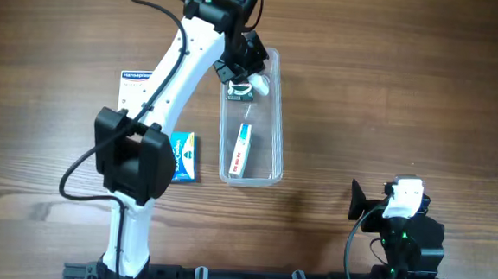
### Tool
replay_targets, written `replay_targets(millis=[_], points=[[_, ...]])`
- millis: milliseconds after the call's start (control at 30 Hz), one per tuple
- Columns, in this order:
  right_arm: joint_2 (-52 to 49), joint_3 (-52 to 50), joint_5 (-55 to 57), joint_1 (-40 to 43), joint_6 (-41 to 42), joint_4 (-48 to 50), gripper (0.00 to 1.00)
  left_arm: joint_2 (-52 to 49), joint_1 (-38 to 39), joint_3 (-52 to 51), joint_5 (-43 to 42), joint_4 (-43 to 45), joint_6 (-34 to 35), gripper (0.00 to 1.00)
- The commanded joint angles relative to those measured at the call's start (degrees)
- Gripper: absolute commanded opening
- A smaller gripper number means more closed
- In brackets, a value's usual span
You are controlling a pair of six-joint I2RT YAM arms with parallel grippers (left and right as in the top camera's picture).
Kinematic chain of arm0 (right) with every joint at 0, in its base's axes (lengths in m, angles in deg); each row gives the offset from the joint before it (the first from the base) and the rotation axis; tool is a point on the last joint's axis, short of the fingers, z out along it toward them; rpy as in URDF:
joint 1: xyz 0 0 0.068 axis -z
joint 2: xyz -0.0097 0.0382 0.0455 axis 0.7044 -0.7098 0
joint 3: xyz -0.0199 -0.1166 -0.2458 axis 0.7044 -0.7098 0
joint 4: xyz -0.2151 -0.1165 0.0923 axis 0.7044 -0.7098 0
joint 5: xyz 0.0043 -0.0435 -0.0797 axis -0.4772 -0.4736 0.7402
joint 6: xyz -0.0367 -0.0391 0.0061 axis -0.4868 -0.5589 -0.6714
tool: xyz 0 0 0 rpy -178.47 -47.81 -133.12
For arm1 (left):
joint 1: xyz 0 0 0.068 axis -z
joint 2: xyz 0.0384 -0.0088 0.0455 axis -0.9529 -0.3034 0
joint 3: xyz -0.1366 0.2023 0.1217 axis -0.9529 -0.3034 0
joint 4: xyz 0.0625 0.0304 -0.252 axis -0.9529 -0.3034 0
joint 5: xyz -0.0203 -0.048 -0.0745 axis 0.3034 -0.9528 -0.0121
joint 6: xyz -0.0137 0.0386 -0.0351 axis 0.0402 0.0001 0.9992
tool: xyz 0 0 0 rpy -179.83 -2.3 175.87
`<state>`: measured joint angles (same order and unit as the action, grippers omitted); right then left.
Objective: Pack container
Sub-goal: 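Lift the Calamol bottle and carry it right over the container, then lower the bottle into the container's top end and open the left gripper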
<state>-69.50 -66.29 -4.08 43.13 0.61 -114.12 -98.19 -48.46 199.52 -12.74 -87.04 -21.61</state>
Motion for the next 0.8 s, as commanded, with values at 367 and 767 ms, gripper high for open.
replay_targets(millis=[367, 767], points=[[0.68, -0.26, 1.14, 0.24, -0.70, 0.11, 1.00, -4.37, -0.46, 2.19, -1.55, 3.54, -13.42, 0.21], [0.68, -0.26, 1.14, 0.24, -0.70, 0.11, 1.00, -6.38, 0.35, 2.19, -0.87, 4.07, -21.20, 0.29]])
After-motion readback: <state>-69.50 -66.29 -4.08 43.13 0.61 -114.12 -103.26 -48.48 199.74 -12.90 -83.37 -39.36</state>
